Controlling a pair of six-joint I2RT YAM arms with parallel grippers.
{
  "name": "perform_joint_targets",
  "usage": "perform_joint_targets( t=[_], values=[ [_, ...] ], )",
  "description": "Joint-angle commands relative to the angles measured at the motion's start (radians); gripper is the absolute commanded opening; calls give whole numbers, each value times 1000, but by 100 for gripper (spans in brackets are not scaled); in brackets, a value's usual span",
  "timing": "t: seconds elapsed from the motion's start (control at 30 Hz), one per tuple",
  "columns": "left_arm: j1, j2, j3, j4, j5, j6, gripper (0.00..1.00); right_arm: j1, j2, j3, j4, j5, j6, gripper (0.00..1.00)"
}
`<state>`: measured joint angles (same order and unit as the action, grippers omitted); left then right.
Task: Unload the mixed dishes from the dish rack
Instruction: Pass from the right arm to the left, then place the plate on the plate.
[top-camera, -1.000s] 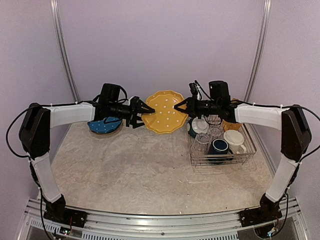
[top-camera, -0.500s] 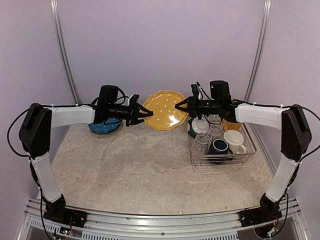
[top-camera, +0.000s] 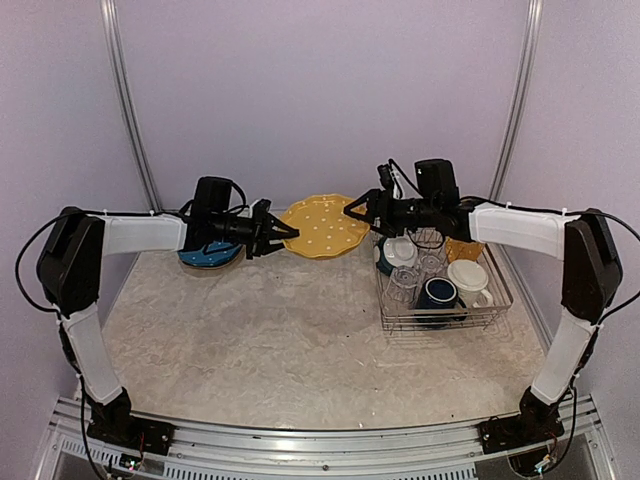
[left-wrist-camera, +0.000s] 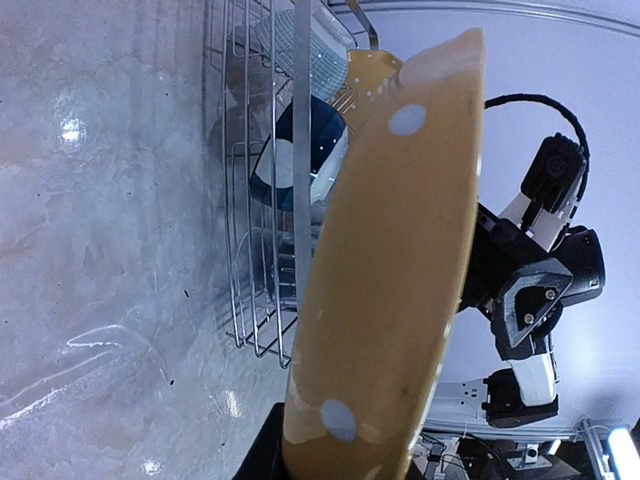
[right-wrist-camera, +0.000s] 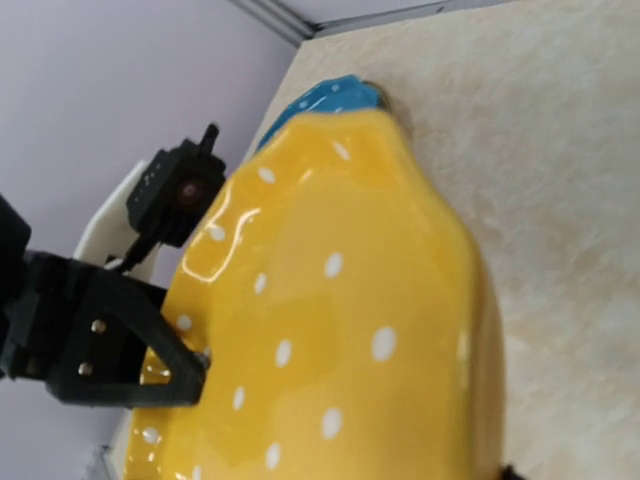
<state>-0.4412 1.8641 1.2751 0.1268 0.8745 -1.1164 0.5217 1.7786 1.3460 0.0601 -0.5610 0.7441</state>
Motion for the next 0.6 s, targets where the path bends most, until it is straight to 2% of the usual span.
perform_joint_targets(
  t=[0.0,0.17,0.3,0.43,0.57],
  values=[
    [38,-59,-21,-7,-30,-4,0,4,-6,75,-43,67,-95,77],
    [88,-99,-51,-67,-59,42,0,4,-7,152,-238,226,-230,85],
    [149,-148,-62,-180,-107,121,0,4,-19,203,-391,406,-332,87],
    [232,-206,-76,-304,-174,209,0,4,-66,205,-471,545,-401,88],
    [325,-253,-102,-358,-215,254,0,1,-111,188,-516,664,-442,89]
  ],
)
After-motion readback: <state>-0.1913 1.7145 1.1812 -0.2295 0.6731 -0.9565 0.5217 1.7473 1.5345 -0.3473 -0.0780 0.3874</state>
